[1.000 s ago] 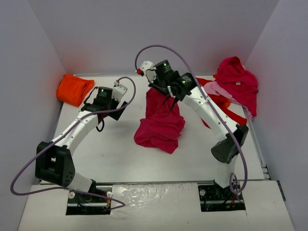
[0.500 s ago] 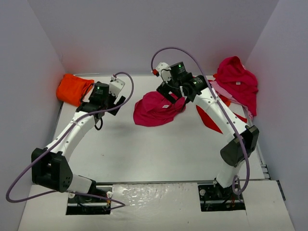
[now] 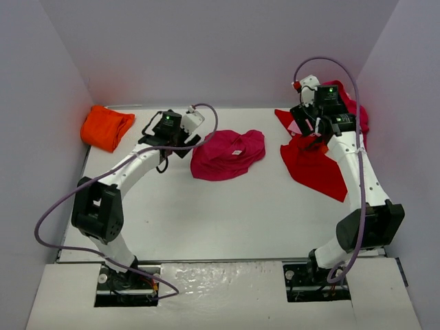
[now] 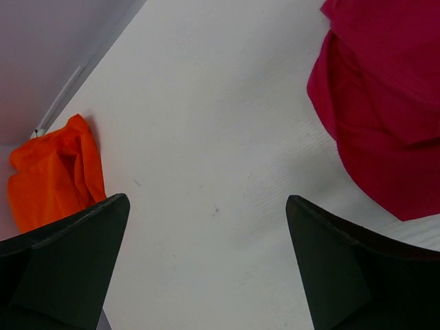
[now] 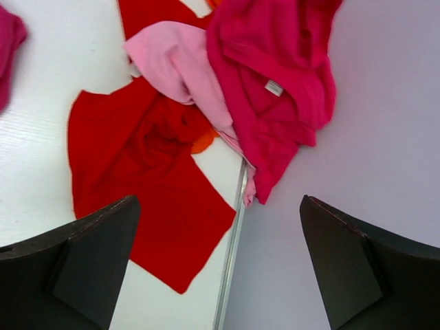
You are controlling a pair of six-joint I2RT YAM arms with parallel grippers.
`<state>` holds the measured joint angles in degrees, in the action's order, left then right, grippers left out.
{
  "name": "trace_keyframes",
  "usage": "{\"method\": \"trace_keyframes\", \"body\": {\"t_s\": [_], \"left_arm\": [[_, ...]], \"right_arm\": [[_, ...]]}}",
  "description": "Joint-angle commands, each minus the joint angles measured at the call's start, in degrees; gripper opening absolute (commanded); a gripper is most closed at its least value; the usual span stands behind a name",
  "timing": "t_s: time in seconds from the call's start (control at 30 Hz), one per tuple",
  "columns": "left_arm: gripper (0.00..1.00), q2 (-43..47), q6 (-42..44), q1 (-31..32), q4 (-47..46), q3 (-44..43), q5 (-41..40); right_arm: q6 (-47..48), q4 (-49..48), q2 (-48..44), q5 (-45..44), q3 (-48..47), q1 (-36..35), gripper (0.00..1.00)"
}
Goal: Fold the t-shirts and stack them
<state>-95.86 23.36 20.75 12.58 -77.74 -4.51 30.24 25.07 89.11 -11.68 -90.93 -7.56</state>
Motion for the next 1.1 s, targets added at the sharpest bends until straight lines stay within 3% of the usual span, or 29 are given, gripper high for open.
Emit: {"method": "trace_keyframes", "body": {"t_s": [0.0, 0.33, 0.73, 0.93, 0.97, 1.0, 1.07], "left_arm": [[0.97, -0.1, 8.4, 6.4, -5.8, 0.9, -2.4], [0.97, -6.0, 14.6, 12.8, -7.5, 2.7, -1.2], [0.97, -18.1, 12.5, 14.2, -2.4, -10.9, -1.5], [0.93, -20.2, 11.8, 15.0, -1.2, -14.5, -1.5], [0.85, -20.2, 11.8, 15.1, -1.0, -14.9, -1.4], [0.70, -20.1, 11.9, 15.3, -0.7, -15.6, -1.1], [0.29, -20.1, 11.2, 15.3, 0.9, -16.8, -0.7]], "right_arm": [[-1.0, -5.0, -5.2, -0.7, 1.7, 1.5, 1.00], [-3.0, -5.0, -7.3, -1.3, 5.9, 2.2, 1.00], [-3.4, -5.0, -9.0, -1.5, 9.4, 2.3, 1.00], [-3.3, -5.0, -9.8, -1.7, 11.0, 2.3, 1.00], [-3.4, -5.0, -9.8, -1.7, 11.4, 2.2, 1.00], [-3.4, -5.0, -9.7, -1.6, 11.7, 2.2, 1.00], [-3.5, -5.0, -9.7, -1.6, 11.9, 2.2, 1.00]]}}
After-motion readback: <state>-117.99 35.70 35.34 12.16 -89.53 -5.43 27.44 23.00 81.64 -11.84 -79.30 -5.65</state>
